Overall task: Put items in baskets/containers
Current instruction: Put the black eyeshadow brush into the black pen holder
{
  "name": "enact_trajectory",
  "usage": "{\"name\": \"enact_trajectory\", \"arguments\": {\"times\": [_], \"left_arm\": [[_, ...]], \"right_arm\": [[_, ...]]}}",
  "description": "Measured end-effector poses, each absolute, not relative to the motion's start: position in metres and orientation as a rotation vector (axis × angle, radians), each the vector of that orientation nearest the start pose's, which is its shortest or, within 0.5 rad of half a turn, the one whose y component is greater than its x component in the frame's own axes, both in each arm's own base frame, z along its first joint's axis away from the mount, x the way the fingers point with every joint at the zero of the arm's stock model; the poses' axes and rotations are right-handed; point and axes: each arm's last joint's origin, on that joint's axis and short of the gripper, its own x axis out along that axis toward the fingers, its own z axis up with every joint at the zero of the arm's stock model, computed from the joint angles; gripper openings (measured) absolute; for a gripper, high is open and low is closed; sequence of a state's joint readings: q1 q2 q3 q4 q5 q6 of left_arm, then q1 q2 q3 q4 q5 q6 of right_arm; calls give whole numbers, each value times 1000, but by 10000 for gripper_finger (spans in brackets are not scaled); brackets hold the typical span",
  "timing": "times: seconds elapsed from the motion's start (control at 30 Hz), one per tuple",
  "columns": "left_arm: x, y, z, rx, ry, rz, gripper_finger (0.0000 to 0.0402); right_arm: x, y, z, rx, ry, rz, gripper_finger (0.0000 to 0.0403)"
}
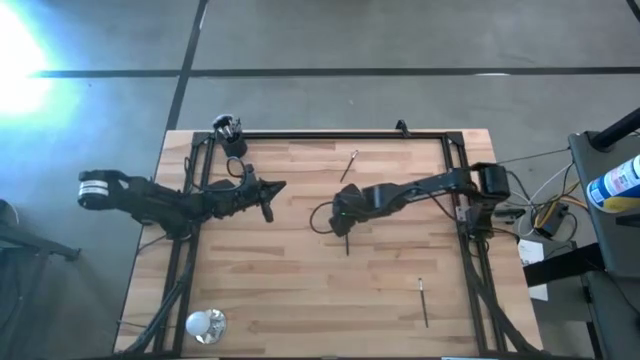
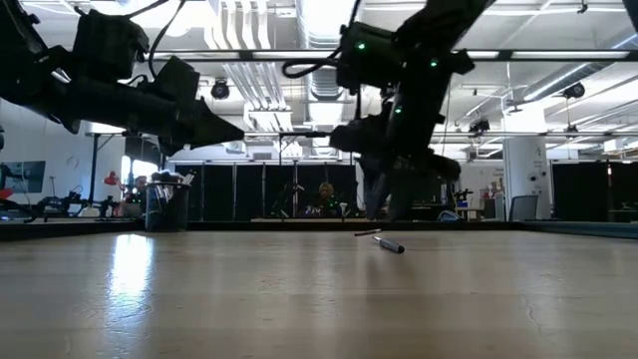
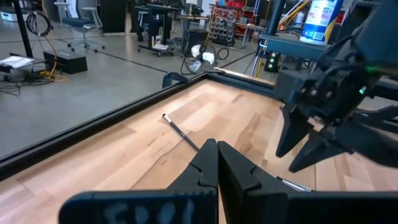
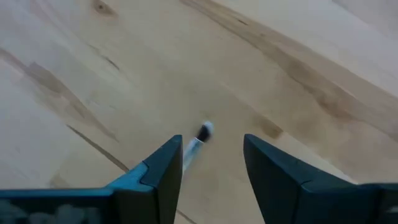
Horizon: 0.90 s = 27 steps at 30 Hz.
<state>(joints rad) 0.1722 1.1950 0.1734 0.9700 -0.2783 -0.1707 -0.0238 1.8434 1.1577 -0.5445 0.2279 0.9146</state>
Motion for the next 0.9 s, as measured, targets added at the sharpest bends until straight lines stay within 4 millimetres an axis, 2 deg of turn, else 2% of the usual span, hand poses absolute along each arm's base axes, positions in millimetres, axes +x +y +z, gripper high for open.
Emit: {"name": "enact_trajectory", "arguments": {"times": [0.2,0.33,0.57,0.77,0.9], "left_arm": [[193,42,167,-168,12,453,0],[193,42,167,-178,8,453,0],[193,42,167,-194,4,453,0],[192,43,163,-199,40,497,0],[192,44,162,-200,39,539,0]], "right_arm": [[370,-17,148,651,1062,-765,145],[378,-19,135,634,1132,-793,131],[390,-17,126,571,1189,-772,92],[382,-16,130,531,1191,-744,22],[366,-16,136,472,1209,-740,10]]}}
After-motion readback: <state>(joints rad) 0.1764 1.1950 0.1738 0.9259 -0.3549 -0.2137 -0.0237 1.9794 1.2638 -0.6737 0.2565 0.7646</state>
